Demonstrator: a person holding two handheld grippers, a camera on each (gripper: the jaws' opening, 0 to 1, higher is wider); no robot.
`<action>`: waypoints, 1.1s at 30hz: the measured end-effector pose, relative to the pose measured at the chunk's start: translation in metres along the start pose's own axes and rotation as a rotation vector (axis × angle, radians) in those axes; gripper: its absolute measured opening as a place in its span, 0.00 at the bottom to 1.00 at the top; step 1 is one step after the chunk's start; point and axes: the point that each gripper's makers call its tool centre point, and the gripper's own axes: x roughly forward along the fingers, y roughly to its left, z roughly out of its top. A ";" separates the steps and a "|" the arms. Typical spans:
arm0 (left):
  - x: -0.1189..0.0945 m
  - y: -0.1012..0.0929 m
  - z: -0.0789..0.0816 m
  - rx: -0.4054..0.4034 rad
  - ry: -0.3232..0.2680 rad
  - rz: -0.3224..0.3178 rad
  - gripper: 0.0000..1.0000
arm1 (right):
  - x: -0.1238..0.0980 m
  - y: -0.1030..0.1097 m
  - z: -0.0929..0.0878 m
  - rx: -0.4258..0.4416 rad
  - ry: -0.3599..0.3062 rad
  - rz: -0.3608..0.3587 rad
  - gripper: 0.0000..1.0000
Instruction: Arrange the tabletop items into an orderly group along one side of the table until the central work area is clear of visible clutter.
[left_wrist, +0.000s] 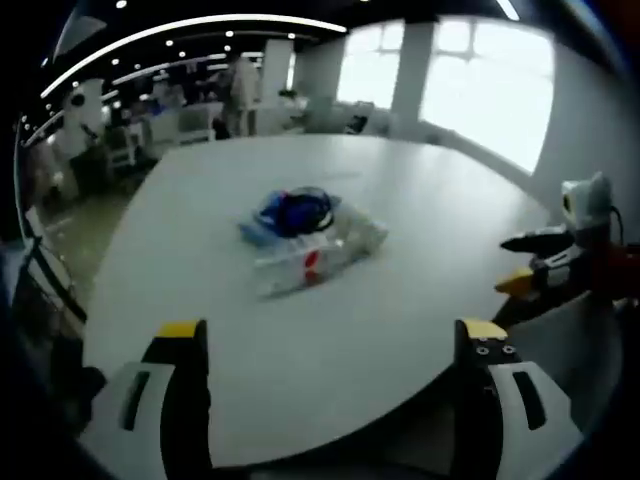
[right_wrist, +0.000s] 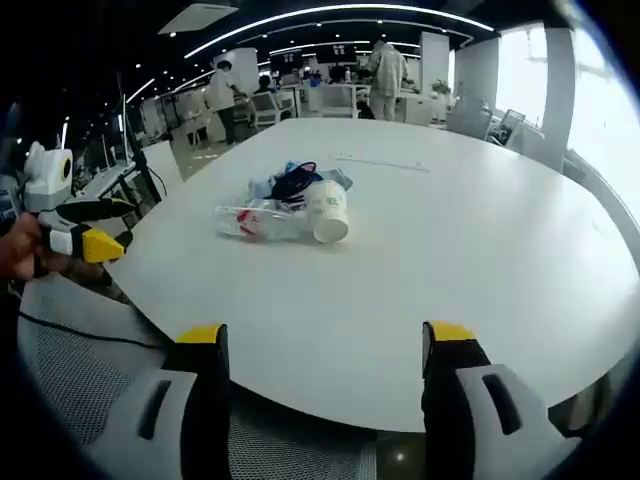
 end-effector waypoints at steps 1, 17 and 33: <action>0.000 0.001 0.000 -0.001 -0.001 0.003 0.99 | 0.000 0.000 0.000 0.001 -0.001 0.000 0.79; -0.002 0.002 0.002 -0.014 -0.018 0.001 0.99 | -0.001 -0.002 0.002 0.009 -0.014 -0.012 0.79; -0.001 -0.003 0.001 0.010 -0.005 -0.013 0.99 | -0.002 -0.003 0.003 0.009 -0.021 -0.019 0.79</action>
